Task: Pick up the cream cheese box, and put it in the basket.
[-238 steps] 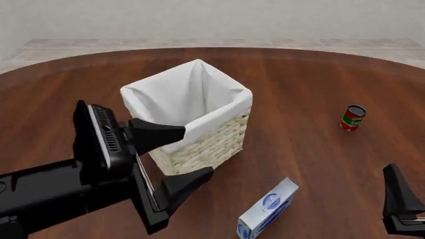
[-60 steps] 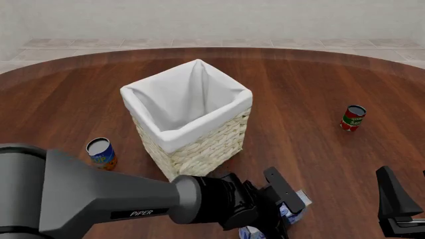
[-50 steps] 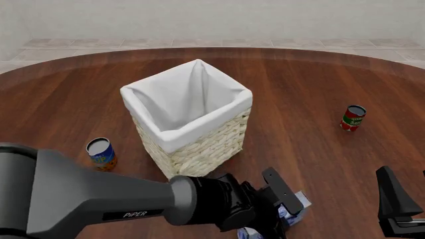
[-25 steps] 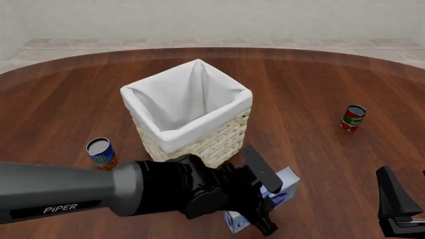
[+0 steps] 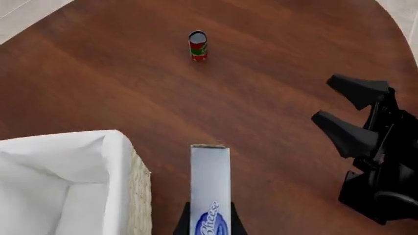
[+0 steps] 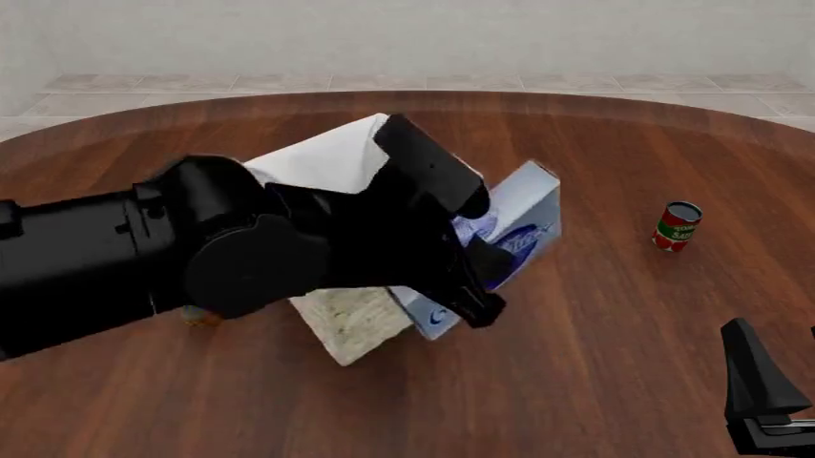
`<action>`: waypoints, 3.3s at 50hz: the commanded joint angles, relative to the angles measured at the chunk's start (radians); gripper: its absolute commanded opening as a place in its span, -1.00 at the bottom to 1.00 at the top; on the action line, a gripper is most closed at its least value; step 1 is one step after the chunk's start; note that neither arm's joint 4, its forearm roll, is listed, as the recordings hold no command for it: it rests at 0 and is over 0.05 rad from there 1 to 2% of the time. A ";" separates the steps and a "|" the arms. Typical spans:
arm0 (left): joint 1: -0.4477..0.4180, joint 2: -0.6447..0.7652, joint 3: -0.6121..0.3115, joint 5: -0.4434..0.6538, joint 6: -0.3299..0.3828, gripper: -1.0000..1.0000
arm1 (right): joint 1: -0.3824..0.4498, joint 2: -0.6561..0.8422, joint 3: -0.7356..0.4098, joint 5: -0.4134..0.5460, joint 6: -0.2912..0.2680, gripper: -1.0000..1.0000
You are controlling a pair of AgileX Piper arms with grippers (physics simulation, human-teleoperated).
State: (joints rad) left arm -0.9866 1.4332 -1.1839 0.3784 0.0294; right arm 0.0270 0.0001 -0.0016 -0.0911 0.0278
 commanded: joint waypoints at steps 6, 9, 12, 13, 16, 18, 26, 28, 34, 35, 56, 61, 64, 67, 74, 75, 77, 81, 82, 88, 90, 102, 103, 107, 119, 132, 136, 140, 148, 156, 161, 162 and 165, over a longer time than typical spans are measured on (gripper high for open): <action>0.130 -0.149 -0.226 0.185 0.042 -1.00 | 0.000 0.000 0.000 0.000 0.000 1.00; 0.141 -0.148 -0.260 0.207 0.032 -1.00 | 0.000 0.000 0.000 0.000 0.000 1.00; 0.174 -0.152 -0.317 0.238 0.028 -1.00 | 0.000 0.000 0.000 0.000 0.000 1.00; 0.199 -0.156 -0.336 0.243 0.032 -1.00 | 0.000 0.000 0.000 0.000 0.000 1.00; 0.242 -0.143 -0.387 0.266 0.034 -1.00 | 0.000 0.000 0.000 0.000 0.000 1.00; 0.268 -0.137 -0.405 0.270 0.049 -1.00 | 0.000 0.000 0.000 0.000 0.000 1.00; 0.400 -0.072 -0.460 0.272 0.068 -1.00 | 0.000 0.000 0.000 0.000 0.000 1.00; 0.421 -0.065 -0.444 0.257 0.070 -1.00 | 0.000 0.000 0.000 0.000 0.000 1.00; 0.488 -0.055 -0.363 0.186 0.071 -1.00 | 0.000 0.000 0.000 0.000 0.000 1.00; 0.502 -0.049 -0.346 0.171 0.069 -1.00 | 0.000 0.000 0.000 0.000 0.000 1.00; 0.645 0.053 -0.125 -0.080 0.022 -1.00 | 0.000 0.000 0.000 0.000 0.000 1.00; 0.650 0.063 -0.116 -0.097 0.015 -1.00 | 0.000 0.000 0.000 0.000 0.000 1.00; 0.641 0.072 -0.111 -0.104 0.015 -1.00 | 0.000 0.000 0.000 0.000 0.000 1.00; 0.631 0.078 -0.109 -0.106 0.014 -1.00 | 0.000 0.000 0.000 0.000 0.000 1.00; 0.606 0.086 -0.114 -0.110 0.008 -1.00 | 0.000 0.000 0.000 0.000 0.000 1.00; 0.601 0.088 -0.117 -0.109 0.007 -1.00 | 0.000 0.000 0.000 0.000 0.000 1.00; 0.593 0.093 -0.124 -0.106 0.004 -1.00 | 0.000 0.000 0.000 0.000 0.000 1.00; 0.582 0.110 -0.138 -0.104 0.003 -1.00 | 0.000 0.000 0.000 0.000 0.000 1.00; 0.581 0.119 -0.139 -0.110 0.004 -1.00 | 0.000 0.000 0.000 0.000 0.000 1.00; 0.573 0.144 -0.149 -0.117 0.007 -1.00 | 0.000 0.000 0.000 0.000 0.000 1.00; 0.566 0.152 -0.155 -0.116 0.002 -1.00 | 0.000 0.000 0.000 0.000 0.000 1.00; 0.538 0.174 -0.145 -0.135 0.004 -1.00 | 0.000 0.000 0.000 0.000 0.000 1.00; 0.536 0.174 -0.143 -0.137 0.003 -1.00 | 0.000 0.000 0.000 0.000 0.000 1.00; 0.530 0.176 -0.140 -0.138 0.003 -1.00 | 0.000 0.000 0.000 0.000 0.000 1.00; 0.495 0.166 -0.100 -0.159 -0.022 -1.00 | 0.000 0.000 0.000 0.000 0.000 1.00; 0.478 0.195 -0.063 -0.207 -0.028 -1.00 | 0.000 0.000 0.000 0.000 0.000 1.00; 0.483 0.194 -0.049 -0.219 -0.027 -1.00 | 0.000 0.000 0.000 0.000 0.000 1.00; 0.479 0.198 -0.043 -0.225 -0.028 -1.00 | 0.000 0.000 0.000 0.000 0.000 1.00; 0.479 0.197 -0.040 -0.232 -0.031 -1.00 | 0.000 0.000 0.000 0.000 0.000 1.00; 0.472 0.197 -0.047 -0.222 -0.022 1.00 | 0.000 0.000 0.000 0.000 0.000 1.00; 0.472 0.194 -0.051 -0.218 -0.023 1.00 | 0.000 0.000 0.000 0.000 0.000 1.00; 0.472 0.193 -0.050 -0.218 -0.023 1.00 | 0.000 0.000 0.000 0.000 0.000 1.00; 0.468 0.195 -0.049 -0.222 -0.022 1.00 | 0.000 0.000 0.000 0.000 0.000 1.00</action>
State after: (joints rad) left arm -0.5126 1.6297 -1.2308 0.1582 0.0023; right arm 0.0270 0.0001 -0.0016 -0.0911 0.0278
